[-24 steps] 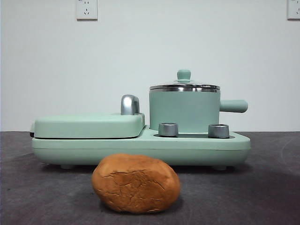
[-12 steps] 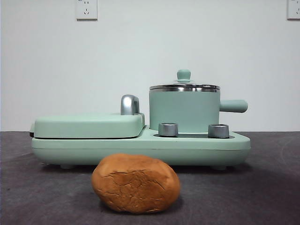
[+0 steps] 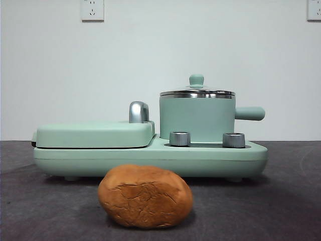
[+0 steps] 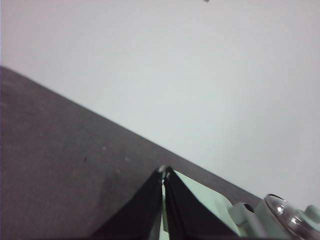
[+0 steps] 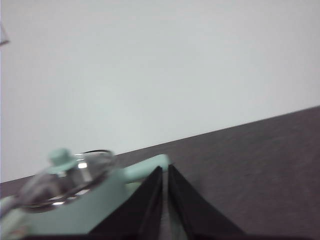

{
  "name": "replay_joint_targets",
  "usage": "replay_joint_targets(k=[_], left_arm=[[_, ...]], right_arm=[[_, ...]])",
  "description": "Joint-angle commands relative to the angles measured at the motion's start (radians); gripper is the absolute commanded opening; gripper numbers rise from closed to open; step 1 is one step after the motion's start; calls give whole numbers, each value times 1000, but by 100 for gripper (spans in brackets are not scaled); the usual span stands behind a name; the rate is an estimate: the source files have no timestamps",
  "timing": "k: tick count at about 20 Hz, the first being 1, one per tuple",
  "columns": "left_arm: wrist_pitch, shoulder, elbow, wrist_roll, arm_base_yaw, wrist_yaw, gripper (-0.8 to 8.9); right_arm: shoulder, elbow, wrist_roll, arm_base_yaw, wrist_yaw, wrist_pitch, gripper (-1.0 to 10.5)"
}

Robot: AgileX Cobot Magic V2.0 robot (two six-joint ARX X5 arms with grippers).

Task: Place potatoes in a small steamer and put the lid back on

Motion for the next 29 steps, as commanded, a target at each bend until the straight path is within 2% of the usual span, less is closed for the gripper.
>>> replay_joint_targets(k=[1,3,5,7,10,13,15,18,23,26,29], left_arm=[[-154,50,141,29,2,12,9],[-216,93,209,92,2,69,9],[-262,148,281,169,2,188,9],[-309,208,349,232,2,281,9],[-370,290,433,319,2,346,9],[-420,364,500,455,0,366,8],[-432,399,526,569,-8,377,6],[-434,452,553,746,-39,394,6],[-435,538,561,925,-99,394,6],[-429,582,561,984,-136,394,30],[-399,612,561,969,-166,394,192]], right_arm=[[11,93,48,0,-81,-94,15],[26,147,36,0,-138,-160,15],[54,204,3,0,-199,-221,15],[88,254,-74,0,-270,-268,15],[148,310,-190,0,-387,-306,15],[212,357,-290,0,-442,-339,15],[251,382,-359,0,-445,-360,15],[311,410,-508,0,-443,-380,15],[401,433,-727,2,-439,-391,16],[439,438,-809,2,-439,-391,30],[457,438,-838,2,-438,-391,157]])
